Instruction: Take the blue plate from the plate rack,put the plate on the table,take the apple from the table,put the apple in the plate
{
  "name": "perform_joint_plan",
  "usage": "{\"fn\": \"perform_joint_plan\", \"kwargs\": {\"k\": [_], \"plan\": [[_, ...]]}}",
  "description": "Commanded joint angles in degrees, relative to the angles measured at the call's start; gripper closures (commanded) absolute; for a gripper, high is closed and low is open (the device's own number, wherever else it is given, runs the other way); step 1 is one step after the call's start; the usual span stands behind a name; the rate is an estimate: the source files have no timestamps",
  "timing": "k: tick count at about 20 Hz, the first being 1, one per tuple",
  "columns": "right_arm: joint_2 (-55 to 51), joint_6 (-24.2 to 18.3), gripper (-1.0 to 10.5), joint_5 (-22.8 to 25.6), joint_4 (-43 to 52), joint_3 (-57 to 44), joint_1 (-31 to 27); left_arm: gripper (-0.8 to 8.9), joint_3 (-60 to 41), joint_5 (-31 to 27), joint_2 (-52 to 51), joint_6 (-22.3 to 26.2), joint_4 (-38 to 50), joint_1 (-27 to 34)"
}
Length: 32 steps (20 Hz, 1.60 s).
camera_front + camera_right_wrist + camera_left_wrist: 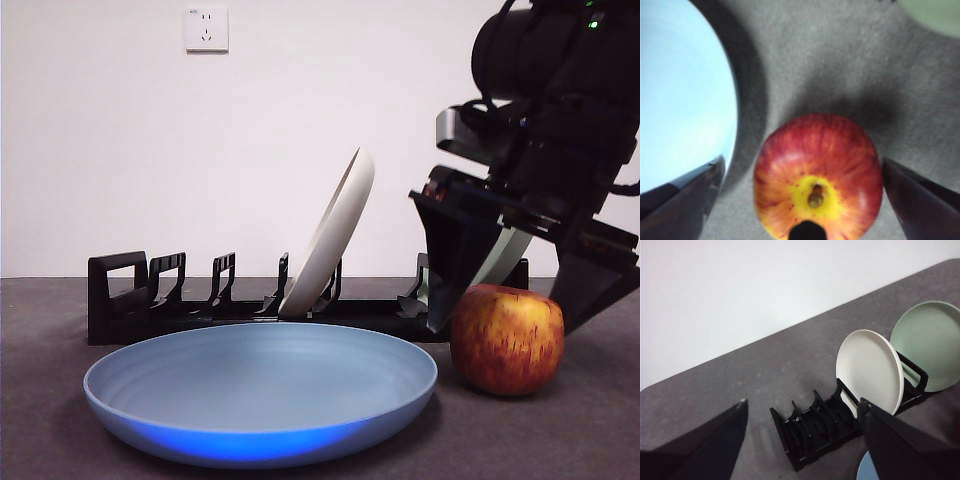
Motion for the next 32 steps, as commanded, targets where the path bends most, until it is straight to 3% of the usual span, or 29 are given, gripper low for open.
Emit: {"fn": "perform_joint_plan", "kwargs": {"k": [1, 4, 11, 17, 21, 23, 32], "plan": [[1.0, 1.2, 4.3, 0.4, -0.2, 0.1, 0.1, 4.45, -0.4, -0.4, -0.3, -0.4, -0.2, 0.2], [1.0, 1.2, 9.8, 0.3, -0.2, 0.1, 0.1, 4.46, -0.4, -0.5, -0.3, -0.4, -1.0, 0.2], [-4.0, 5.3, 9.5, -0.3, -2.7, 4.9, 1.5, 4.46, -0.4, -0.5, -0.3, -0.4, -2.3, 0.2], [-4.9, 5.7, 9.6, -0.3, 1.5, 14.0, 11.6, 4.46, -0.4, -1.0, -0.3, -0.2, -2.8, 0.2], [-0.7, 6.8, 9.6, 0.0, 4.7, 15.6, 18.1, 4.46, -0.4, -6.6, -0.4, -0.2, -5.5, 0.4], [2.3, 6.8, 9.6, 0.2, 4.9, 15.6, 19.8, 4.46, -0.4, -6.5, -0.4, -0.2, -6.5, 0.7], [14.6, 6.5, 9.5, 3.1, 1.2, 15.6, 20.8, 4.46, -0.4, -6.4, -0.4, -0.4, -7.3, 1.2]]}}
